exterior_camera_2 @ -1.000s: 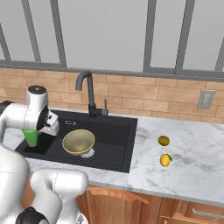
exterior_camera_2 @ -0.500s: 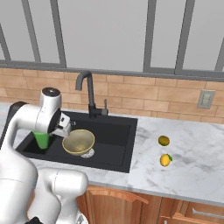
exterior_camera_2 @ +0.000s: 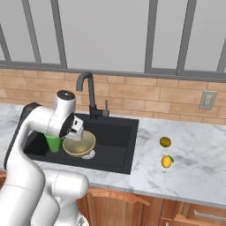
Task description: Remove the lemon and orange from the sink. Then move the bowl and cup from the counter to the sink for washing.
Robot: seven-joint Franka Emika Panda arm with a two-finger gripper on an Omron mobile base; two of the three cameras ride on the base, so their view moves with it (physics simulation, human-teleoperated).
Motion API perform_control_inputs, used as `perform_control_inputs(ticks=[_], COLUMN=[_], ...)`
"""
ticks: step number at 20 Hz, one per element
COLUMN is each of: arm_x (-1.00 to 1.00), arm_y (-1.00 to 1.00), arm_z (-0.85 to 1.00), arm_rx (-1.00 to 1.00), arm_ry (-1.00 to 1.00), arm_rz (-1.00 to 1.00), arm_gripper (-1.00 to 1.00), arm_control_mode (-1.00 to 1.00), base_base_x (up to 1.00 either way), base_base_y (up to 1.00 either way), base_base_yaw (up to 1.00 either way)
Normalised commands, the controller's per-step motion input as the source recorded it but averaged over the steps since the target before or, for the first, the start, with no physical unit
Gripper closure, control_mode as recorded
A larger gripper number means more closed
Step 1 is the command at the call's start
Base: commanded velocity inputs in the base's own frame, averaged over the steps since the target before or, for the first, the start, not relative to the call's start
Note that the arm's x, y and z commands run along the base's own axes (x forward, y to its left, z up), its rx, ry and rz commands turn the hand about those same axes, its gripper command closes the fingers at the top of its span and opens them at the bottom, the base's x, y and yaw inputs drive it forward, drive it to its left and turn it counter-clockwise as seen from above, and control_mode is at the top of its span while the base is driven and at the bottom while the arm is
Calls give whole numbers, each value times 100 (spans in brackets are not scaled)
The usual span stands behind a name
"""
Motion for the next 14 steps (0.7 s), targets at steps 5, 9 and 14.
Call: perform_control_inputs(ticks=[5, 9, 14], arm_x=[0, 0, 2], arm_y=[-47, -46, -43], arm_z=[0, 0, 0], arm_rx=[0, 0, 0], arm_ry=[0, 0, 0], arm_rz=[0, 0, 0], arm_gripper=[100, 100, 100], arm_control_mode=[-100, -100, -100], base_base_x=[0, 0, 0], base_base_y=[0, 0, 0], base_base_yaw=[0, 0, 0])
